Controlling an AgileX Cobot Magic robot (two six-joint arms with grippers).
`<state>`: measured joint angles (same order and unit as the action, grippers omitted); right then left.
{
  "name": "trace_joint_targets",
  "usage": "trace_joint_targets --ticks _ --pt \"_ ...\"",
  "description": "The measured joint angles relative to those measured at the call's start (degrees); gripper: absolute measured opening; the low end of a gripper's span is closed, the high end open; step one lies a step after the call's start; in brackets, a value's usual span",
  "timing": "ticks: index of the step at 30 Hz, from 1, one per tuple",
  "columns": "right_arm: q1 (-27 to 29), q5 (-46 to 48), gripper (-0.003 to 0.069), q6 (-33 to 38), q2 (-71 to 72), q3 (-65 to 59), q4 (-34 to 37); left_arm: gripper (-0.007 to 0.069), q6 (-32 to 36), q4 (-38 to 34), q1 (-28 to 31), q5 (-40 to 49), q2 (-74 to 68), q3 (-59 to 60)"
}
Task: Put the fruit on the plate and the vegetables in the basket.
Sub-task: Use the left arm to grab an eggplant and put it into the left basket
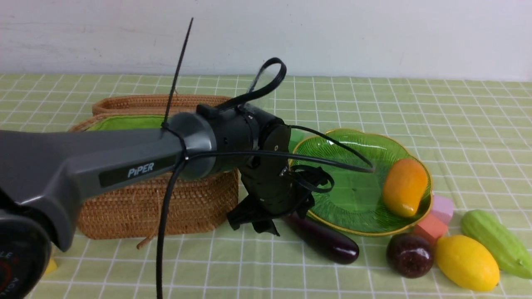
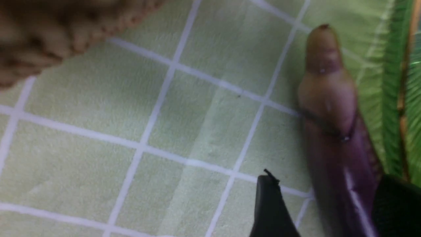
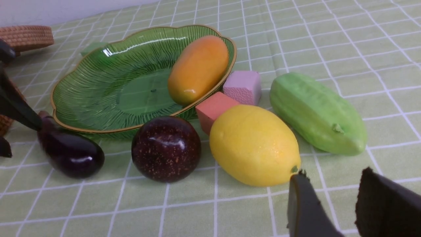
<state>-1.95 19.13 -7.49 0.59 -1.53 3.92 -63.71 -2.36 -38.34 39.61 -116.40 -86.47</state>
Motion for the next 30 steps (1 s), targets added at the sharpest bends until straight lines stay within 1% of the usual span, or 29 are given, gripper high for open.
trace_joint_targets --ticks 5,15,20,23,30 --pt "0.0 0.1 0.0242 0.0 0.0 0.0 0.0 0.0405 -2.4 -1.4 0.1 -2.5 -0.5 -0.4" --pt "0.0 0.1 0.0242 0.0 0.0 0.0 -2.5 0.0405 -2.7 -2.5 0.2 -4.2 -1.4 -0.5" --pt "0.0 0.1 0.0242 0.0 0.0 0.0 -3.0 0.0405 -1.7 -4.0 0.2 -3.9 -2.4 -1.0" --pt "0.0 0.1 0.0242 0.0 0.0 0.0 -3.2 0.0405 0.6 -5.8 0.2 -3.7 -2.7 -1.0" --pt "0.0 0.1 0.0242 0.0 0.0 0.0 -3.2 0.0405 2.0 -6.3 0.2 -3.8 -3.2 -1.1"
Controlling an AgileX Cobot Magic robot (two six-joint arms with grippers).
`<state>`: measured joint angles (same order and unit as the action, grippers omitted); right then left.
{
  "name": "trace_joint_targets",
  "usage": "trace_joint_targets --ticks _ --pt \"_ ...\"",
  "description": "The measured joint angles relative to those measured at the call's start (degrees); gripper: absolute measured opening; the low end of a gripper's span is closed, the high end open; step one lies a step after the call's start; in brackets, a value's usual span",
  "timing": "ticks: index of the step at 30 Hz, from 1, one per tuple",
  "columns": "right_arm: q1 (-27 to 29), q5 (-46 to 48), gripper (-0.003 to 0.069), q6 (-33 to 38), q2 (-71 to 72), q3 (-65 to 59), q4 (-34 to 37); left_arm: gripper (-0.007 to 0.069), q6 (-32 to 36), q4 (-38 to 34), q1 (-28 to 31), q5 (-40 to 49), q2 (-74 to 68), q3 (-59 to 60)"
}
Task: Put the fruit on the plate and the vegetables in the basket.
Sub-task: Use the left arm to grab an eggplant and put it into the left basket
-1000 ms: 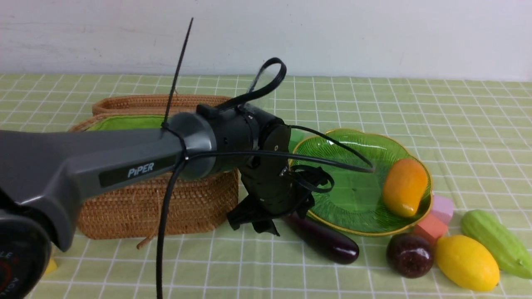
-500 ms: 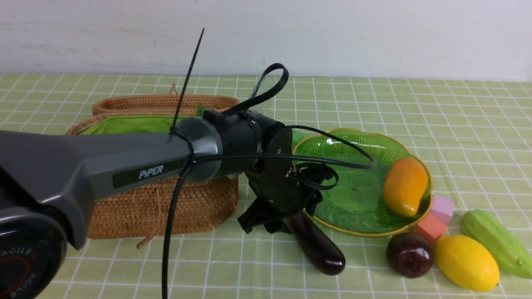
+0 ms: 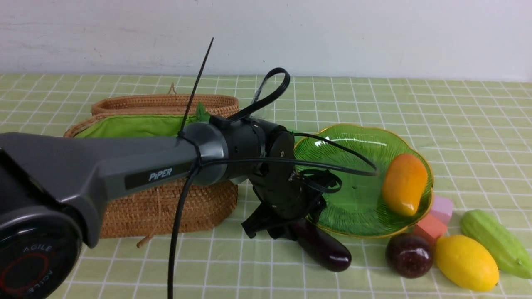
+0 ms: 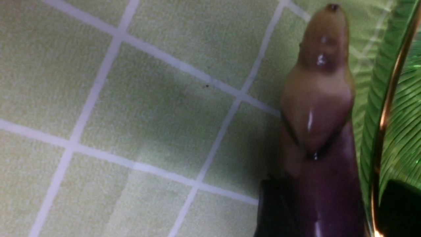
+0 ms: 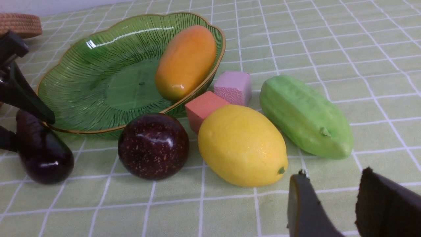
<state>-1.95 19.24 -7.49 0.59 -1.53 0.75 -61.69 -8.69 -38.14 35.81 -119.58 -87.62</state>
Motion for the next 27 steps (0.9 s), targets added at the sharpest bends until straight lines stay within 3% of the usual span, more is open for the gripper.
trace_joint_targets --ticks 16,23,27 --pt "0.0 0.0 0.0242 0.0 0.0 0.0 0.0 0.0338 0.7 0.0 0.0 1.3 0.1 -1.3" --pt "0.0 0.0 0.0242 0.0 0.0 0.0 -0.1 0.0400 2.5 1.3 0.1 6.2 0.6 -5.1" --pt "0.0 0.0 0.0242 0.0 0.0 0.0 -0.1 0.0487 5.1 1.4 0.1 9.7 0.7 -7.5"
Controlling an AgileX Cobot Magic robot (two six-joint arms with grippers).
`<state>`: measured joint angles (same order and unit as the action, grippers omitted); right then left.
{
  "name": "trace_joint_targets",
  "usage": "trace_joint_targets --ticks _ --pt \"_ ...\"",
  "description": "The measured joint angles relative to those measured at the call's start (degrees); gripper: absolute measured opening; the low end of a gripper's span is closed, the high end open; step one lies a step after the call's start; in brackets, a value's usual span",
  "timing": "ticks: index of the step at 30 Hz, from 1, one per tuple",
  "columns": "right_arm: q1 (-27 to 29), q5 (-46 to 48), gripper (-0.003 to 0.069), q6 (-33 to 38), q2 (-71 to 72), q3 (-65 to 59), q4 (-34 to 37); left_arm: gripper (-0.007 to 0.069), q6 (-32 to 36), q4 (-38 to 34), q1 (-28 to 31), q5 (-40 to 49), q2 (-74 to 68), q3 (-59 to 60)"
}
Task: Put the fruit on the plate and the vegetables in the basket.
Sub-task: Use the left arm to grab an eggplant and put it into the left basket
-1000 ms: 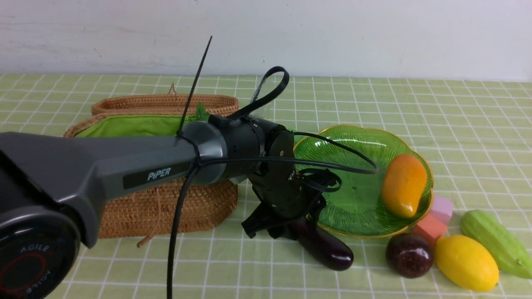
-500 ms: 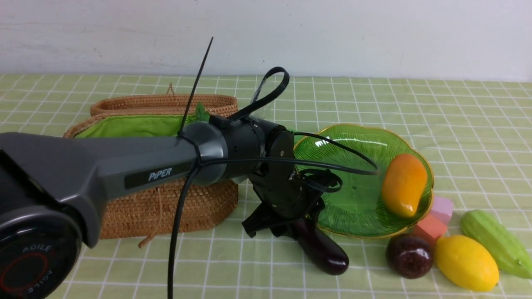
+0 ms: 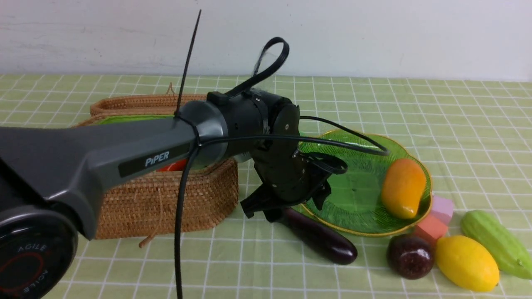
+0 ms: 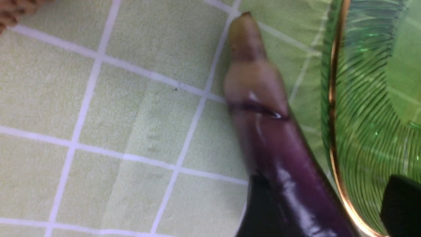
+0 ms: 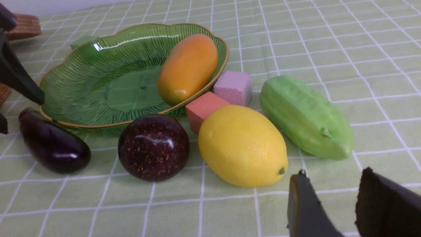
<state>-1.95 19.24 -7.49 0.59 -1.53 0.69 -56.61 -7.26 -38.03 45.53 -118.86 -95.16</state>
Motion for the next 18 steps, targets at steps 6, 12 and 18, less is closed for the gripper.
trace_joint_targets --ticks 6,12,18 --pt "0.0 0.0 0.0242 0.0 0.0 0.0 0.0 0.0544 6.7 -2.5 -0.2 4.0 0.0 -1.4" --pt "0.0 0.0 0.0242 0.0 0.0 0.0 -0.2 0.0547 3.5 -4.4 -0.9 6.5 0.0 -1.4" --pt "0.0 0.0 0.0242 0.0 0.0 0.0 -0.7 0.0549 -10.1 -0.6 2.2 6.7 0.0 -1.4"
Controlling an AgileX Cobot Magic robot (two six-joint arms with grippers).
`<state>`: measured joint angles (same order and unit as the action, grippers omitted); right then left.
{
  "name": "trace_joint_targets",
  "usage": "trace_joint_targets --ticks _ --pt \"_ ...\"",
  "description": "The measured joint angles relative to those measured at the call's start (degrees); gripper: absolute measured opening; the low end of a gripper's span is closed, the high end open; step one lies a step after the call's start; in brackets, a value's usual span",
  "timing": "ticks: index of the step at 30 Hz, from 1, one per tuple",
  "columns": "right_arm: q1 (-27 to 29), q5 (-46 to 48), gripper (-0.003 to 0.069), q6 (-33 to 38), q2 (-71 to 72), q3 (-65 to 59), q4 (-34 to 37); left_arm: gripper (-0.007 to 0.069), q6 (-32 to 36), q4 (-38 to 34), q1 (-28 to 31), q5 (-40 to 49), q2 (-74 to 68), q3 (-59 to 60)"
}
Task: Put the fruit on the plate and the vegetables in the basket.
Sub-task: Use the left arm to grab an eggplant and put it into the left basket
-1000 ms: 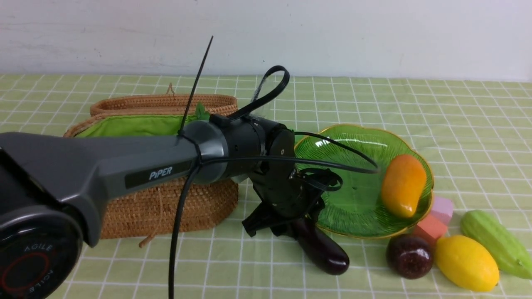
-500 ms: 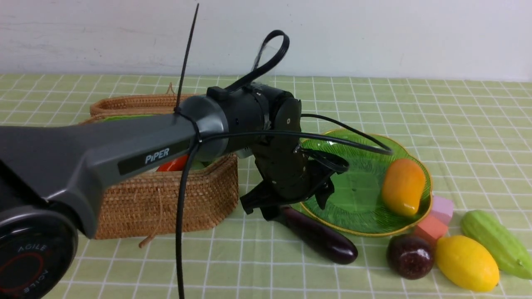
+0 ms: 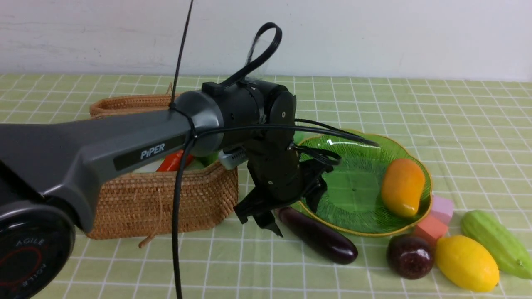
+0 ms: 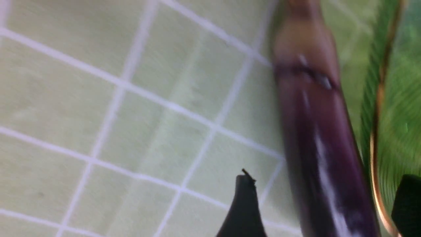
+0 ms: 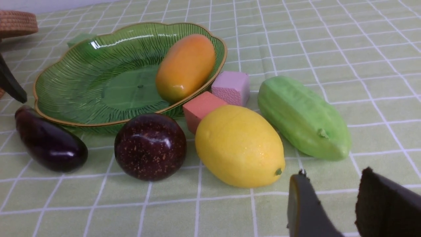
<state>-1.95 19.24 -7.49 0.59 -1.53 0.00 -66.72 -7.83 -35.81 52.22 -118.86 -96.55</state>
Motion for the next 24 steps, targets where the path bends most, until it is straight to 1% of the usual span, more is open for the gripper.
trace_joint_targets --ticks 4,8,21,24 --pt "0.0 0.0 0.0242 0.0 0.0 0.0 0.0 0.0549 -5.0 1.2 2.0 -0.1 0.0 0.0" --pt "0.0 0.0 0.0242 0.0 0.0 0.0 -0.4 0.0549 -6.4 2.1 2.5 -1.1 -0.5 0.0" --pt "0.0 0.0 0.0242 0.0 0.0 0.0 -0.5 0.0547 -6.4 2.0 2.5 -1.9 -2.6 -0.8" --pt "0.0 0.0 0.0242 0.0 0.0 0.0 -0.5 0.0547 -3.8 0.7 2.6 -1.8 -2.6 -0.8"
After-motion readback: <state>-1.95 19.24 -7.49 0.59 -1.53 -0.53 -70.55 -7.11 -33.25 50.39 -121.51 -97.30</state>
